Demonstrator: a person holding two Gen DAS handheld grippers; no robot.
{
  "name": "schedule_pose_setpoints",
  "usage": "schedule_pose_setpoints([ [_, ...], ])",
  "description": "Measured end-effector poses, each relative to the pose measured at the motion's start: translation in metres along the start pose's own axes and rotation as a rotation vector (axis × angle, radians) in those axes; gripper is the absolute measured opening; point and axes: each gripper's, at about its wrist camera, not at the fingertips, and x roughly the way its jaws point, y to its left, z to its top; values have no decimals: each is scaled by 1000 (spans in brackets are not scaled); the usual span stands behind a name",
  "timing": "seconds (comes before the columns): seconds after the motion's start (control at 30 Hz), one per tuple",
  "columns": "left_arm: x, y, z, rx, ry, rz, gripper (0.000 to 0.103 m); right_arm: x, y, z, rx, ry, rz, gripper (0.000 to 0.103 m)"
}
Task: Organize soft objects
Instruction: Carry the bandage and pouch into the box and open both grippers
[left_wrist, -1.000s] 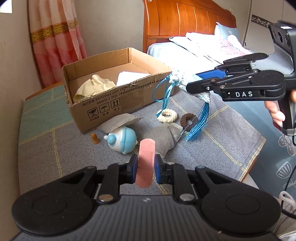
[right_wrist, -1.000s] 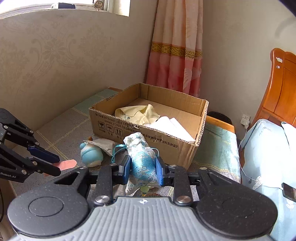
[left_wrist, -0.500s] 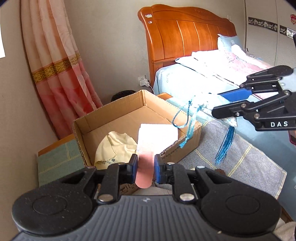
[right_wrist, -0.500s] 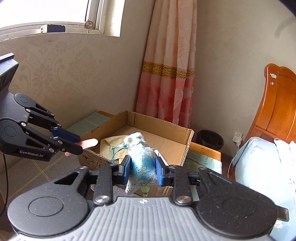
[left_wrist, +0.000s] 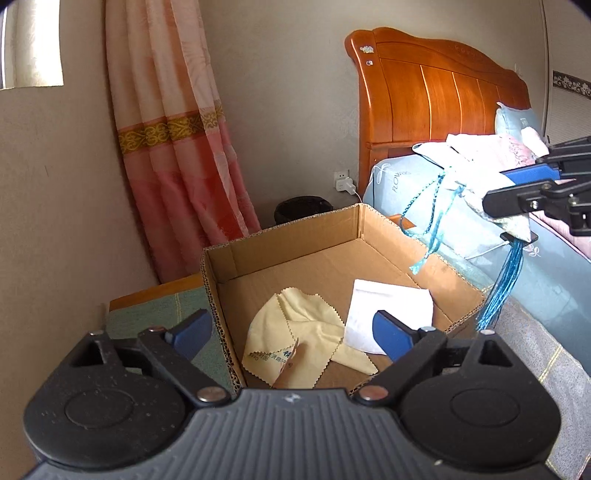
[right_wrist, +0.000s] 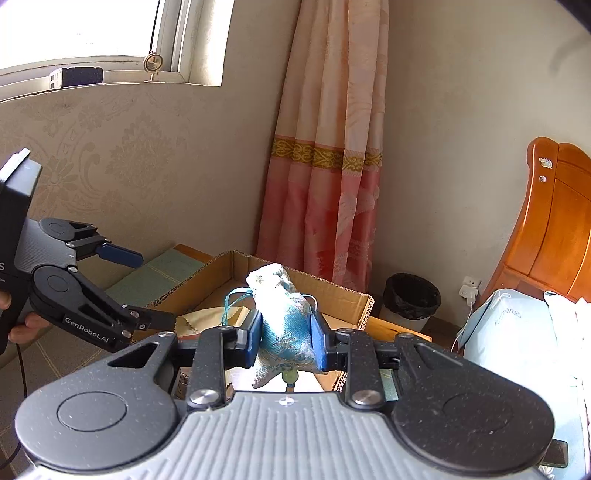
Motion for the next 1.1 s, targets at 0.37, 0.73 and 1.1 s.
schedule_pose_setpoints([
  [0.37,-47,-9,-60,-84,2,134,101,89,-4,43,-4,82,-20,33],
  [0.73,-57,2,-83,-137,27,136,101,126,4,51,22,130,-80,97],
  [1.1,-60,0,-88,-142,27,149,101,95,14,15,48,194,-129,102],
])
